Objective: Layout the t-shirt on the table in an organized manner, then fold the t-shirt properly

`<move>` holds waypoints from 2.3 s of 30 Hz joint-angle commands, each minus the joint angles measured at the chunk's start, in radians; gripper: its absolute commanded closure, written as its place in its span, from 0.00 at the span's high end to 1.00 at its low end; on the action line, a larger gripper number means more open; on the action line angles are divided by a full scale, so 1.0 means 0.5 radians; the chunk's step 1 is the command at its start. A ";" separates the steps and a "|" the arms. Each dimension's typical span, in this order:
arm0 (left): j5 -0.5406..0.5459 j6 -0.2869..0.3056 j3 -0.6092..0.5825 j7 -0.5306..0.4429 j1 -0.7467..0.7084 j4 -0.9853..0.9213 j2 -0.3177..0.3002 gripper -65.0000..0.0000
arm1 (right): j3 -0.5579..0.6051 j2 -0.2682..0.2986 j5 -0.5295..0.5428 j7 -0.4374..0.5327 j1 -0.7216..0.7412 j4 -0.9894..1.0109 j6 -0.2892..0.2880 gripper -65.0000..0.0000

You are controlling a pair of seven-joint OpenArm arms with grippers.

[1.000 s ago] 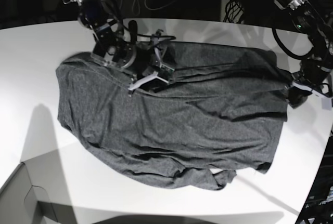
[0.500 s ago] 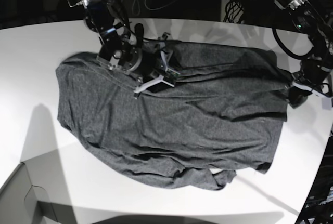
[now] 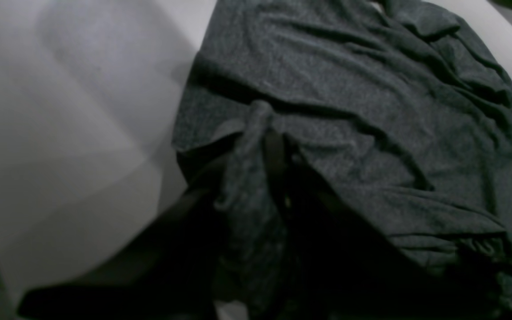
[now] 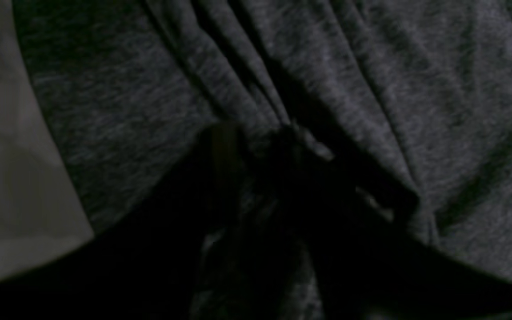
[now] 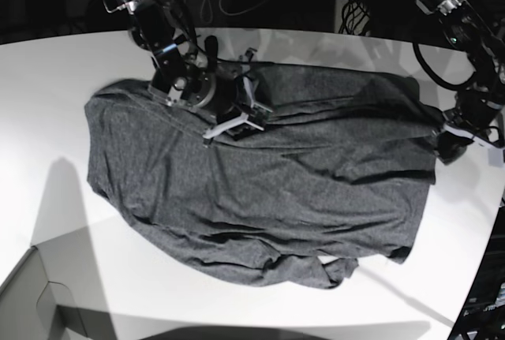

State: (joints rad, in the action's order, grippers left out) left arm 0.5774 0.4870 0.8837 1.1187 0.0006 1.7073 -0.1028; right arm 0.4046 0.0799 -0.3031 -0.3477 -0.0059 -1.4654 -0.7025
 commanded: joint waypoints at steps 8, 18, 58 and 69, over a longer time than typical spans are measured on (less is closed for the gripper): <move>0.037 0.003 0.005 -0.039 0.028 0.033 -0.041 0.00 | -0.016 -0.008 0.019 0.043 0.023 -0.041 0.009 0.03; 0.037 0.003 0.008 -0.039 0.028 0.033 -0.041 0.00 | -0.089 0.017 0.012 0.031 -0.226 -0.416 0.009 0.00; 0.037 0.003 0.008 -0.020 0.031 0.058 -0.048 0.00 | -0.283 0.072 0.012 0.046 -1.137 -0.759 0.009 0.00; 0.041 0.003 0.008 -0.020 -0.095 0.055 -0.091 0.00 | -0.237 0.072 0.012 0.043 -1.147 -0.808 0.009 0.00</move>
State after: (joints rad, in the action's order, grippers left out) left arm 0.5816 0.4870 0.8864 1.1263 -0.0547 1.7164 -0.1326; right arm 0.2745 0.1154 -0.3111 -0.3332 -0.5594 -1.8530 -0.6571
